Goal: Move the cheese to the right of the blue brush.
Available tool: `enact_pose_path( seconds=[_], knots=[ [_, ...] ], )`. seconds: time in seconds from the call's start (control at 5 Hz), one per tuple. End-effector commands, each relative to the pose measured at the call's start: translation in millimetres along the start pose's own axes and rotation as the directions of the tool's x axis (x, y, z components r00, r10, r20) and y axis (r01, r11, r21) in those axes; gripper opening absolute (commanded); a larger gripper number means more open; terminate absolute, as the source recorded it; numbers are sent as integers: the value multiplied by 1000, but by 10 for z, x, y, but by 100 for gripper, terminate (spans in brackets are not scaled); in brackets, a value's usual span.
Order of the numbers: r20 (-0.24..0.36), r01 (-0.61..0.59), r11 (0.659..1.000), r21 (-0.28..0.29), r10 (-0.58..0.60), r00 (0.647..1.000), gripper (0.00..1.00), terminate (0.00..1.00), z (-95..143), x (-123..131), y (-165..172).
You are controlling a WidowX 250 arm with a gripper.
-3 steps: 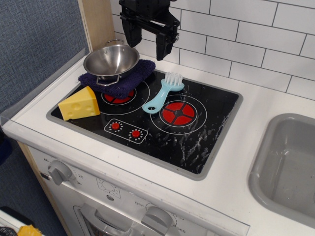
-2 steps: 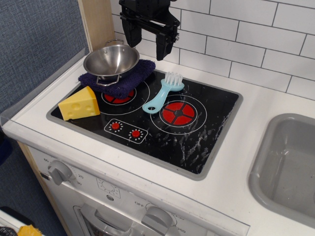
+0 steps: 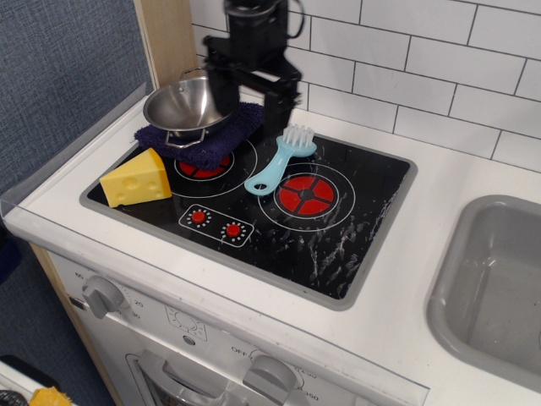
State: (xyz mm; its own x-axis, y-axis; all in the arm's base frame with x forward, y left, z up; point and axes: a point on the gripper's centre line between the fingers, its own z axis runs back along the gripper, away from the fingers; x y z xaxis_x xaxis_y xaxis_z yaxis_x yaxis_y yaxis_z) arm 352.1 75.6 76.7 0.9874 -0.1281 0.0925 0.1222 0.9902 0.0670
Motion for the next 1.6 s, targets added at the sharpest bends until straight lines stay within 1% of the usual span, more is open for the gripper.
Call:
enact_pose_path(
  seconds=[0.0,0.2,0.4,0.6,0.8,1.2,1.4],
  knots=[
    [102,5,998,65,-12,995,100,0,613,-474,458],
    [10,33,997,73,-34,999,100,0,408,-785,675],
    [-85,76,995,69,-70,994,100,0,133,-980,841],
    [-134,112,992,56,-104,986,100,0,-56,-1071,844],
    [-151,131,990,45,-123,981,100,0,-221,-1032,770],
    [-190,144,989,29,-136,972,100,0,-445,-988,649],
    [-194,139,990,36,-130,972,0,0,-482,-993,639]
  ],
)
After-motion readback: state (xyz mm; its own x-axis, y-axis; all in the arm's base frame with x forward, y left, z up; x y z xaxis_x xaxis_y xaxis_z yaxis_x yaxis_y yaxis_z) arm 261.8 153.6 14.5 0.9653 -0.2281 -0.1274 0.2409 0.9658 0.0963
